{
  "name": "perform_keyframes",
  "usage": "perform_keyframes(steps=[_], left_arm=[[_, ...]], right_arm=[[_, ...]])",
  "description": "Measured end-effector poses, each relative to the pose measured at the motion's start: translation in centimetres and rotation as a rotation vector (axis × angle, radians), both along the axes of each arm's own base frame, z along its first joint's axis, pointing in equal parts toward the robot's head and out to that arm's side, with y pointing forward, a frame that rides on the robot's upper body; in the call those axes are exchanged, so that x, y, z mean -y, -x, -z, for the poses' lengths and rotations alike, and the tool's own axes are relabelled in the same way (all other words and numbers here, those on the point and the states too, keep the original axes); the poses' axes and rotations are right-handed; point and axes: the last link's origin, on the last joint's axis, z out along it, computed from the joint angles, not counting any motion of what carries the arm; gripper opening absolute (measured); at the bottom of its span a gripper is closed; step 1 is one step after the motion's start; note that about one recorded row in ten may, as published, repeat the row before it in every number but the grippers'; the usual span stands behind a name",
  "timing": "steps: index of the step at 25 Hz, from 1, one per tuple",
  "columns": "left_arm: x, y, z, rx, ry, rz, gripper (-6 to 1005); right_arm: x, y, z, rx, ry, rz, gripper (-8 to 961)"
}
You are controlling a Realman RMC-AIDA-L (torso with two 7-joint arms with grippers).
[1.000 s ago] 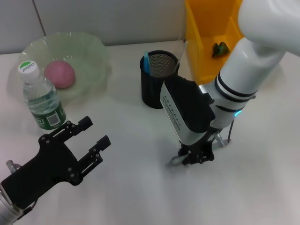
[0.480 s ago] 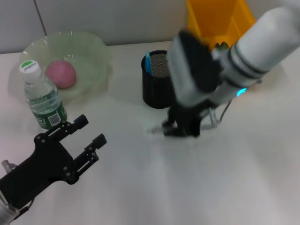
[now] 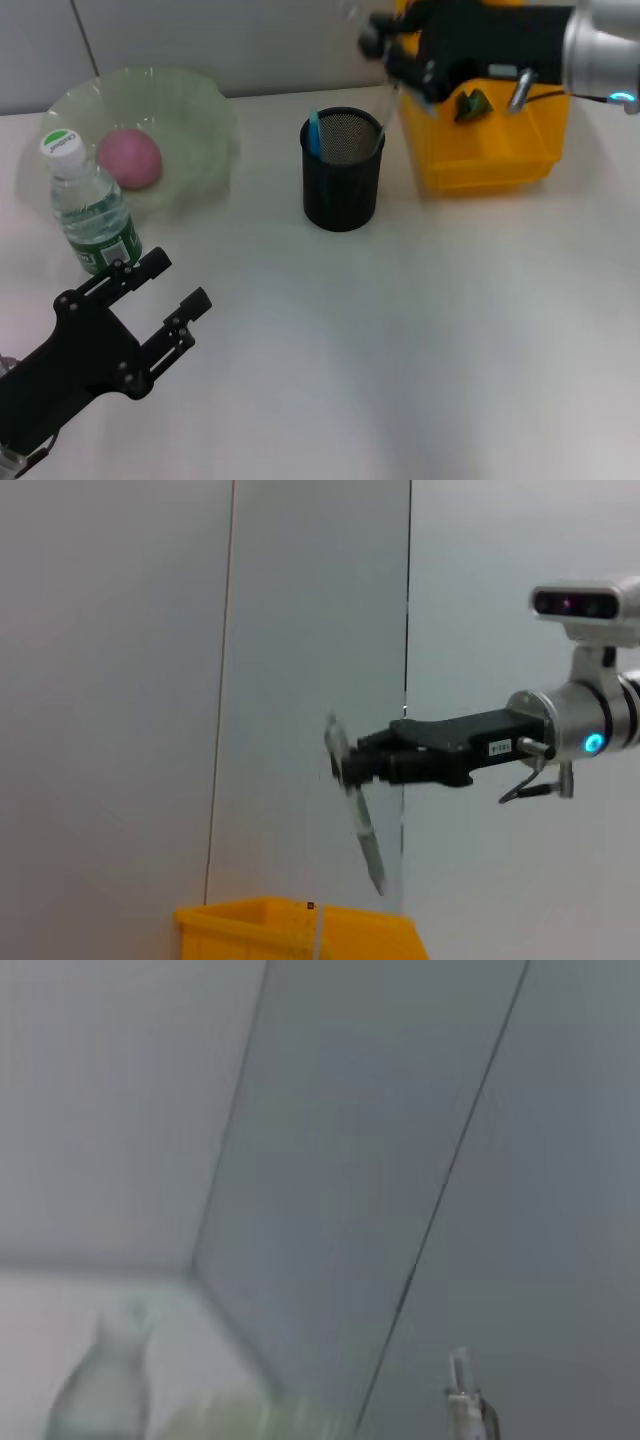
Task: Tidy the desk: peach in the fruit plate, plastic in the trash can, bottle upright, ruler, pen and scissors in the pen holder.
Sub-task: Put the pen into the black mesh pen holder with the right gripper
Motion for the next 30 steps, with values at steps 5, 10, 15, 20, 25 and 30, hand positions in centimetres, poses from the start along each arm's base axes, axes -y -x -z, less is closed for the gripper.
perform_keyframes(steps=[5,10,15,20,25,30], left_arm=[[0.1,-0.1,-0.1,0.007,0.001,0.014,577],[0.2,-0.1,-0.1,0.007,0.003,0.016,577],[0.3,-0.1,-0.1,0.008,0.004,0.018,577],[0.4,-0.2,-0.2,0.015,0.005,0.028,577],[0.4,-0.3,-0.3,0.018,0.005,0.033,577],[0.3,-0.4,-0.3,0.018,0.005,0.036,577]], right_arm=[[0.6,-1.8,0.6,-0.207,-0.094,-0.088,167],[0.4,-3.4,2.5,-0.296,-0.154,-0.109,168],[-0.2,-4.3,4.1,-0.417,-0.193,-0.068,168],[-1.6,-4.3,6.4,-0.436,-0.156,0.038,168],[-2.1,-4.3,7.8,-0.452,-0.101,0.12,168],[-2.1,-4.4,8.2,-0.448,-0.084,0.139,169]])
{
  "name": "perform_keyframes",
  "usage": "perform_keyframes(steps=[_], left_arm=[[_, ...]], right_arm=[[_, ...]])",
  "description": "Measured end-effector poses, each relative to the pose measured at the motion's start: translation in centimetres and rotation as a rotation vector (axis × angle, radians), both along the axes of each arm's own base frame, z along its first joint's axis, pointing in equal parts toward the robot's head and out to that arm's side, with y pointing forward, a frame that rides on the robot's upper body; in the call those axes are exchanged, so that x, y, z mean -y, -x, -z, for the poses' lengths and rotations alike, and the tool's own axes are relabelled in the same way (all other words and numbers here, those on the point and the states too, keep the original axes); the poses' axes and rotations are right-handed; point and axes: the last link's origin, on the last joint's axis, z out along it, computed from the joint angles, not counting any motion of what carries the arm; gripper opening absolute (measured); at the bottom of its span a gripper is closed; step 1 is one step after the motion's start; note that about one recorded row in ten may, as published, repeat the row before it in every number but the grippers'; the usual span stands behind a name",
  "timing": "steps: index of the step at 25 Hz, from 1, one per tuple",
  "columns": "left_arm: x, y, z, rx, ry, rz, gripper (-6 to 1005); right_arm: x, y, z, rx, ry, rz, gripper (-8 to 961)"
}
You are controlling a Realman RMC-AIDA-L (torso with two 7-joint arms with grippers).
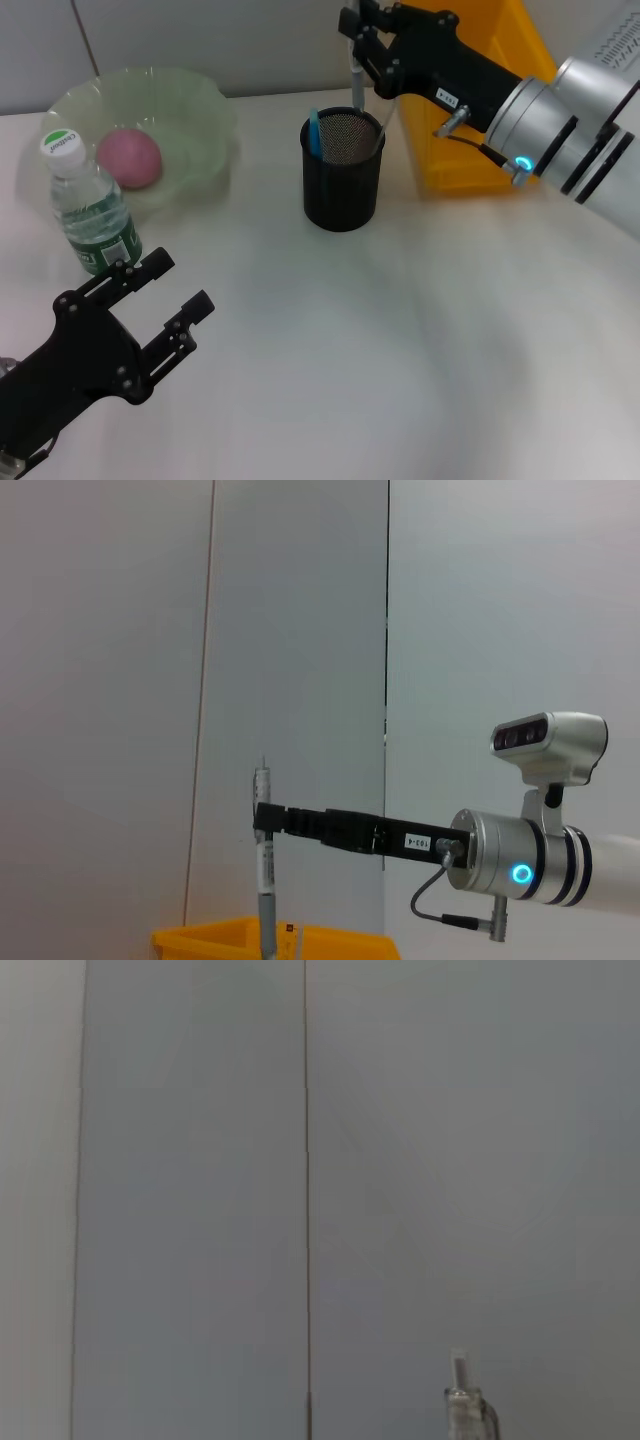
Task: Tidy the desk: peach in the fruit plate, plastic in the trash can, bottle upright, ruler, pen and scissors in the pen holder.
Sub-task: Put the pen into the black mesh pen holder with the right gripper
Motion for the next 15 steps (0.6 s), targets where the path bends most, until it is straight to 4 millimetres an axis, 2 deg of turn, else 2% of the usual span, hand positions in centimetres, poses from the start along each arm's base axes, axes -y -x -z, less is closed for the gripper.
perform_keyframes(steps=[10,15], left_arm=[[0.0,0.0,0.0,0.0,0.003,0.003,577],[0.2,0.0,0.0,0.001,0.004,0.001,577]], right_arm=[[0.2,-0.2,1.1,0.001,0.036,0.032,169],[0.2,-0.1,1.0,-0.011,0.032,0.026,320]])
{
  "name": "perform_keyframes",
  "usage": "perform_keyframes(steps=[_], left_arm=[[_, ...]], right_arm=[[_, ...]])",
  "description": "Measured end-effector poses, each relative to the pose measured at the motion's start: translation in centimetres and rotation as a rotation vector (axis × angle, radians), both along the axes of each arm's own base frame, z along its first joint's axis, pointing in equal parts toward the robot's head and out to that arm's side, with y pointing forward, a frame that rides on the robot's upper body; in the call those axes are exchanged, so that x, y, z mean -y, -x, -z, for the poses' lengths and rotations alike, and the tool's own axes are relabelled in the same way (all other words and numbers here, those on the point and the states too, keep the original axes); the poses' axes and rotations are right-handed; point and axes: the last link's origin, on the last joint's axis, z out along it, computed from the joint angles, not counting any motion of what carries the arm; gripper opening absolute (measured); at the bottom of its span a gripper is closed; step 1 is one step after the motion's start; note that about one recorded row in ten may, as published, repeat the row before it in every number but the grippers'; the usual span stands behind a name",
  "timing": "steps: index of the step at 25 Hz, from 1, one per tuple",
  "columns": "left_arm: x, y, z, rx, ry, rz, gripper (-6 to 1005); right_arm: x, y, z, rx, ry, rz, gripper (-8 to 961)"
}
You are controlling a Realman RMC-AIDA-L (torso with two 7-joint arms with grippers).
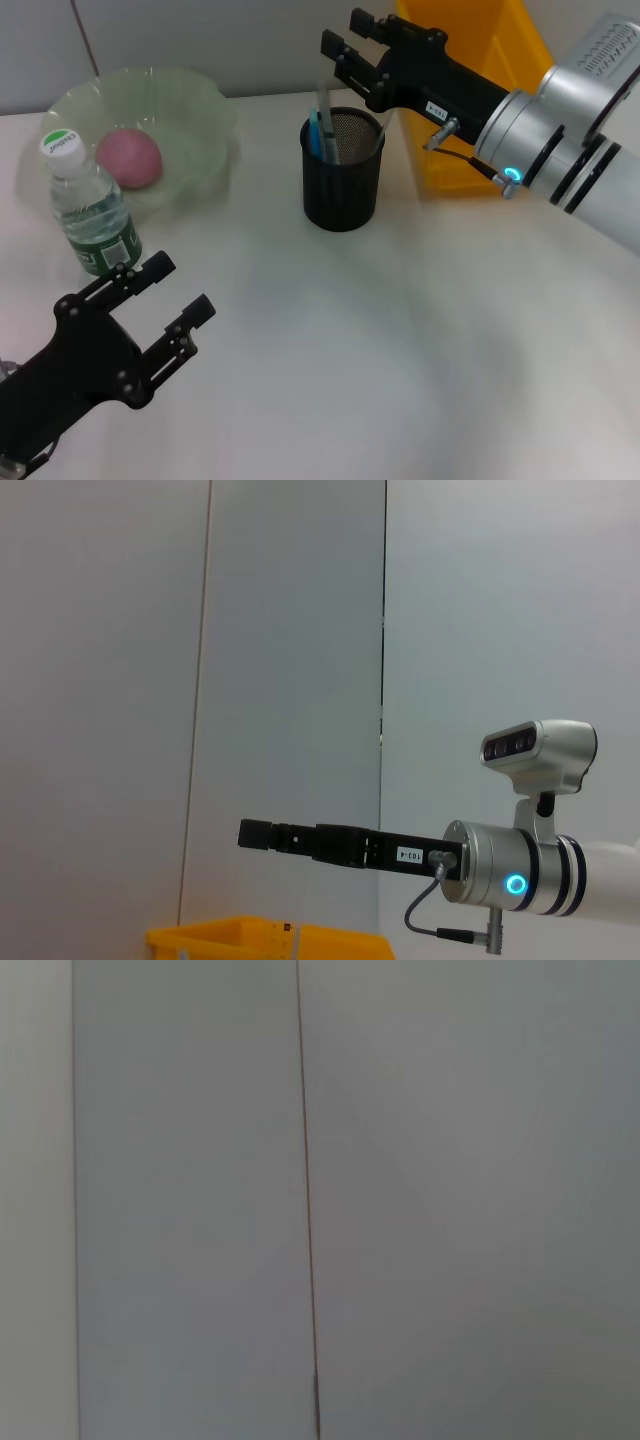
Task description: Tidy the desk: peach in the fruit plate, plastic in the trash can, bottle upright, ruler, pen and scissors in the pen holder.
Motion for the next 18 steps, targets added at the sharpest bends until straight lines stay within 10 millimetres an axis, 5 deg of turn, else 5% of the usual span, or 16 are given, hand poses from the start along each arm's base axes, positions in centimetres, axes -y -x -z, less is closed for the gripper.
perform_keyframes(steps=[8,15,18], left_arm=[[0.0,0.0,0.0,-0.001,0.0,0.001,577],[0.1,0.5,-0.3,-0.009,-0.002,-0.011,577],[0.3,0.6,-0.4,-0.026,-0.002,0.001,577]], right_arm=[[2.8,-0.3,-1.0,-0.072,0.012,-0.125,548],[10.0,-6.0,-3.5,-0.128,-0.08,-0.122,822],[11.4,-7.0,-3.2,-0.098,-0.052,-0.123,826]])
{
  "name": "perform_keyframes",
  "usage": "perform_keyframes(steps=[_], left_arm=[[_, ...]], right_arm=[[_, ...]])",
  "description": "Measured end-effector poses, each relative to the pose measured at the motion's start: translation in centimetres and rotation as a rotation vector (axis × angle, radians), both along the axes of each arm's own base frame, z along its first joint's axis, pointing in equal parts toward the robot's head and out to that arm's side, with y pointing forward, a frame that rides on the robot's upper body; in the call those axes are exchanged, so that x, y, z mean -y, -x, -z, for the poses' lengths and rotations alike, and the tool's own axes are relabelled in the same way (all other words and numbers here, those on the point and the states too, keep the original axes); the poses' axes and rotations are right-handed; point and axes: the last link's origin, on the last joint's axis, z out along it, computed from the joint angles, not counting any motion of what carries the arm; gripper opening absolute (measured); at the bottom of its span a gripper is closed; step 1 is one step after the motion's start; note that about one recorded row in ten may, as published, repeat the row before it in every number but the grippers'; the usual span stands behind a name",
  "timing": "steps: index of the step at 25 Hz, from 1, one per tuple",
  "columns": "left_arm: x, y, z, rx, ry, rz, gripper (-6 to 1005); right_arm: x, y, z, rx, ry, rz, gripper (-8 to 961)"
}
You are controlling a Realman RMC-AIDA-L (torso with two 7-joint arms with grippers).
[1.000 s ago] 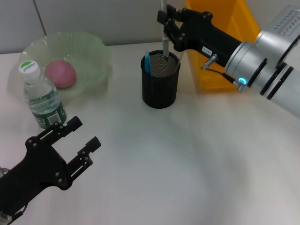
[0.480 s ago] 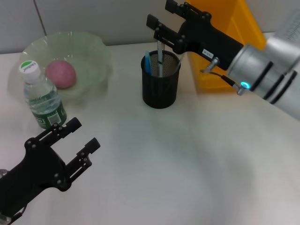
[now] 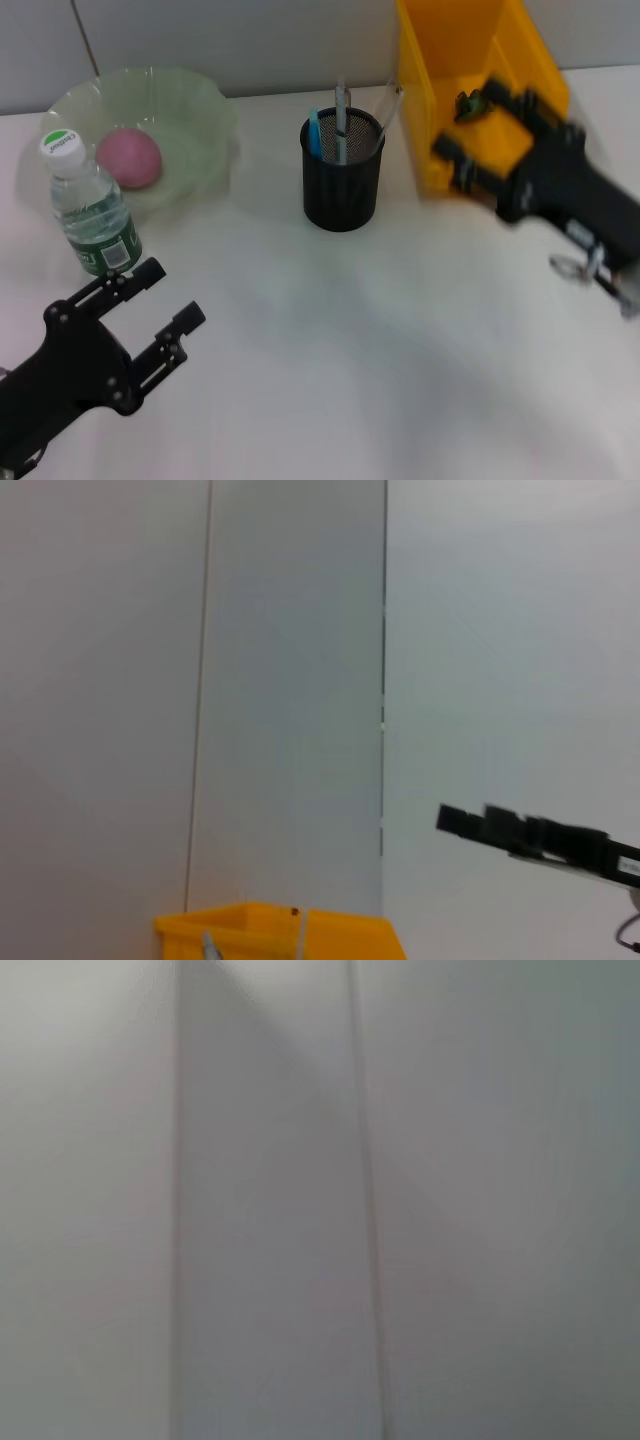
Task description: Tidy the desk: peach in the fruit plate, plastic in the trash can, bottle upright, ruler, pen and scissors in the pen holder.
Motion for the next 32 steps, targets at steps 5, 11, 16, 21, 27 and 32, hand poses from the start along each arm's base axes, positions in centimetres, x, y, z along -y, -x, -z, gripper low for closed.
perform_keyframes(steps=[5,11,16,21,27,32], left_arm=[[0.9,0.4,0.3,-0.076,0.072,0.068,577],[1.0,0.7,0.2,-0.094,0.087,0.076,577],[0.7,1.2,-0.1,-0.109,0.066,0.048,577],[0.7,1.4,-0.3,-0.108,0.061,0.037,577],[0.7,1.4,-0.3,-0.109,0.061,0.034,577],[0.7,1.4,-0.3,-0.107,0.06,0.032,577]], right_arm=[[3.4,-0.6,2.4,0.175,0.285,-0.164,830],[3.6,-0.4,2.5,0.205,0.409,-0.205,830],[3.4,-0.2,2.5,0.206,0.429,-0.212,830],[3.2,-0.1,2.7,0.211,0.429,-0.211,830],[3.2,0.0,2.7,0.209,0.43,-0.211,830],[3.3,-0.1,2.8,0.211,0.432,-0.205,830]])
